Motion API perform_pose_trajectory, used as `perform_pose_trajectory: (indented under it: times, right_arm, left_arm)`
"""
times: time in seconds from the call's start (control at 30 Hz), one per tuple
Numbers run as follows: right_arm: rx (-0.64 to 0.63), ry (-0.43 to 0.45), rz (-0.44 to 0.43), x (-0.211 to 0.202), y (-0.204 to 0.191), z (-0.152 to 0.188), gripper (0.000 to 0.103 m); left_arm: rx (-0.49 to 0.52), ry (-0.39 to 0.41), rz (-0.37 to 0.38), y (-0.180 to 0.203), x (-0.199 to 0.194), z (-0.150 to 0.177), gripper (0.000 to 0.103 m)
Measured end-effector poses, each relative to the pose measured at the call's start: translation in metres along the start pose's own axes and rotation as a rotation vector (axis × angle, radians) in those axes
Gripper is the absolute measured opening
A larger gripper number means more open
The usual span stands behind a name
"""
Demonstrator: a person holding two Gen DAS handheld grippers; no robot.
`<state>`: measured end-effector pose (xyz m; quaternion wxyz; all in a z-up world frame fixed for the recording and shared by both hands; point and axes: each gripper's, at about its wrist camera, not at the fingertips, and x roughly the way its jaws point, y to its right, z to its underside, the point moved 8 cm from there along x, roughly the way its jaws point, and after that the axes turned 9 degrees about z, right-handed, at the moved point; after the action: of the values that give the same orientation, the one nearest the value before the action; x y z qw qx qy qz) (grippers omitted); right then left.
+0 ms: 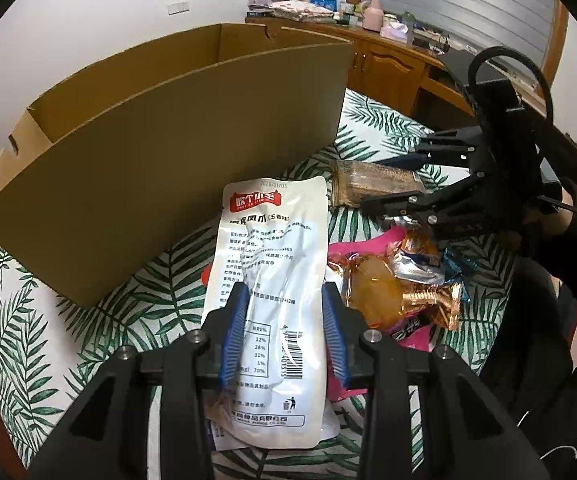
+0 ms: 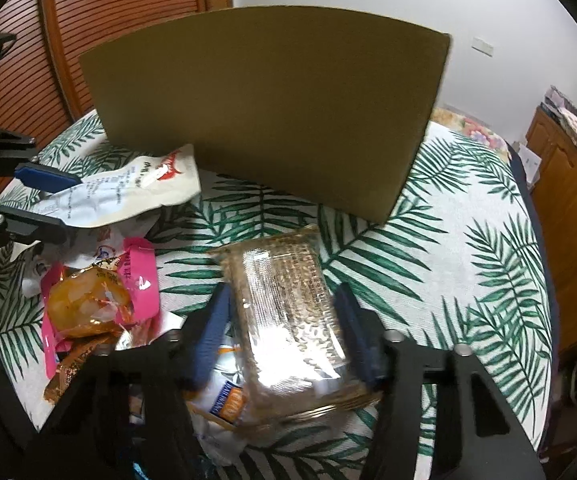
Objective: Organize snacks
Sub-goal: 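Grasp the white duck-gizzard bag with the left gripper while the right grasps the clear nut-bar pack, then carry both packets over the box and open both grippers to release them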
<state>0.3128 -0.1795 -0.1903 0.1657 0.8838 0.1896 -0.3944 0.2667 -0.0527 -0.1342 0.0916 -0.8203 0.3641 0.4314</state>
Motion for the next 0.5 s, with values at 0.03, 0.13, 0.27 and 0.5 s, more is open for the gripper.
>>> perform_pose_trajectory:
  times: [0.03, 0.13, 0.27, 0.5]
  right_arm:
    - [0.002, -0.002, 0.002, -0.001, 0.001, 0.0, 0.046]
    - [-0.004, 0.0, 0.027, -0.005, 0.005, 0.001, 0.043]
    - [0.011, 0.034, 0.032, -0.019, 0.012, -0.001, 0.043]
    - [0.029, 0.086, 0.022, -0.046, 0.014, -0.005, 0.043]
  left_arm:
    - [-0.001, 0.007, -0.001, 0.001, -0.001, 0.001, 0.035]
    - [-0.005, 0.028, 0.002, 0.002, -0.005, -0.001, 0.035]
    - [-0.014, 0.055, 0.008, 0.003, -0.01, -0.003, 0.035]
    - [-0.006, 0.125, 0.023, 0.011, -0.033, -0.001, 0.035]
